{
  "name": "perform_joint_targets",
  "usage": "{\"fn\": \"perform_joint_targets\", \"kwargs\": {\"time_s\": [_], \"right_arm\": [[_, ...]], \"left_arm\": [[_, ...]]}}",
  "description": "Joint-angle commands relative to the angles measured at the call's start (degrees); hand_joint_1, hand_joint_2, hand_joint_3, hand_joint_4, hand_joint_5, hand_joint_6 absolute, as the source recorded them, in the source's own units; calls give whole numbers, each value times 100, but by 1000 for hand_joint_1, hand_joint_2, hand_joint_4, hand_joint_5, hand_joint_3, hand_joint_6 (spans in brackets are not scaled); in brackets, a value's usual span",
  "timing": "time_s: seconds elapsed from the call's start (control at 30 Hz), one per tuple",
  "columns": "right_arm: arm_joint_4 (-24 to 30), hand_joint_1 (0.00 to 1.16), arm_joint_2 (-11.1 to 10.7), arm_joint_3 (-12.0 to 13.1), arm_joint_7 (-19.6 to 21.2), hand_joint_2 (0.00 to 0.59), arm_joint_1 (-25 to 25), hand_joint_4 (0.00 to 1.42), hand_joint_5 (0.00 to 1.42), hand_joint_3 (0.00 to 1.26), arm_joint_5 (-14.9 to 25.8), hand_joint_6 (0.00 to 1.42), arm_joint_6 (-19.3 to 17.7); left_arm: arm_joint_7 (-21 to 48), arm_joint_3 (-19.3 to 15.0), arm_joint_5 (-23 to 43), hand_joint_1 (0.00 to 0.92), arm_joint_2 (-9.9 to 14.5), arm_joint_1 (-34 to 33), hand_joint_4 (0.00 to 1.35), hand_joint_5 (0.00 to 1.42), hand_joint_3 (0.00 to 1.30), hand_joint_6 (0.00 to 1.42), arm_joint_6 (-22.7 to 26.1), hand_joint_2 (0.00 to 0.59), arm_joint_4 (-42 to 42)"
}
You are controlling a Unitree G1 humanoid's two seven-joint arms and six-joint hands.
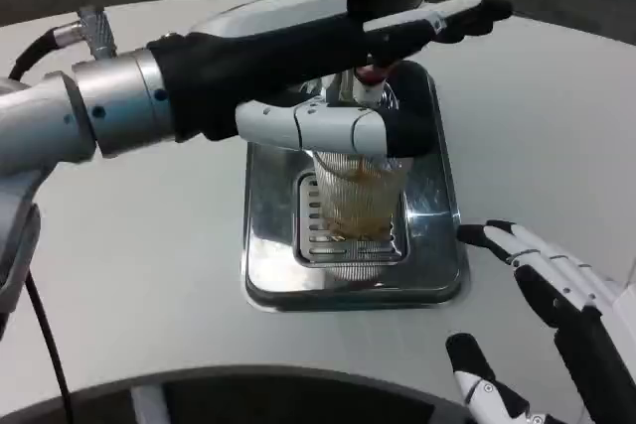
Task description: Grasp the cup under the faucet to collect the drink, then remove the cup.
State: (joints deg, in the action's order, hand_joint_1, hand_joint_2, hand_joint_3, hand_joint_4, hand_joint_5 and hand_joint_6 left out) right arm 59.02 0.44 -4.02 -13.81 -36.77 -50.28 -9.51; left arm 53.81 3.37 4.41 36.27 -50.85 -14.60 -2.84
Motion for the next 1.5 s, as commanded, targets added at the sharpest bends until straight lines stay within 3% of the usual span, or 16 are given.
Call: {"fn": "perform_joint_targets", "kwargs": {"time_s": [0.03,0.17,0.33,0.57,0.8,1.1,1.5], "right_arm": [[-96,477,11,-69,5,463,-59,129,147,197,-40,198,129],[-212,485,11,-107,19,448,-3,115,128,174,-68,199,248],[-433,493,-16,95,-10,421,392,90,99,132,-170,181,581],[-1016,493,5,310,2,356,1168,44,54,69,177,139,1233],[-1714,560,51,171,129,283,2052,2,2,15,561,89,1632],[-2562,680,-136,-75,458,219,2963,0,0,0,800,49,1668],[-3803,720,-102,-273,1112,198,3953,0,0,0,1305,7,1693]], "left_arm": [[26,157,-316,0,218,205,0,25,0,0,-288,128,101],[-89,161,-492,0,314,267,0,25,0,0,-526,127,221],[-139,125,-495,0,371,367,0,25,0,0,-595,126,306],[-241,111,-514,0,411,488,0,18,0,0,-558,126,389],[-276,117,-459,0,435,564,0,14,0,0,-447,129,469],[-311,94,-440,0,448,580,0,13,0,0,-395,128,496],[-359,59,-473,0,499,617,0,13,0,0,-403,127,543]]}}
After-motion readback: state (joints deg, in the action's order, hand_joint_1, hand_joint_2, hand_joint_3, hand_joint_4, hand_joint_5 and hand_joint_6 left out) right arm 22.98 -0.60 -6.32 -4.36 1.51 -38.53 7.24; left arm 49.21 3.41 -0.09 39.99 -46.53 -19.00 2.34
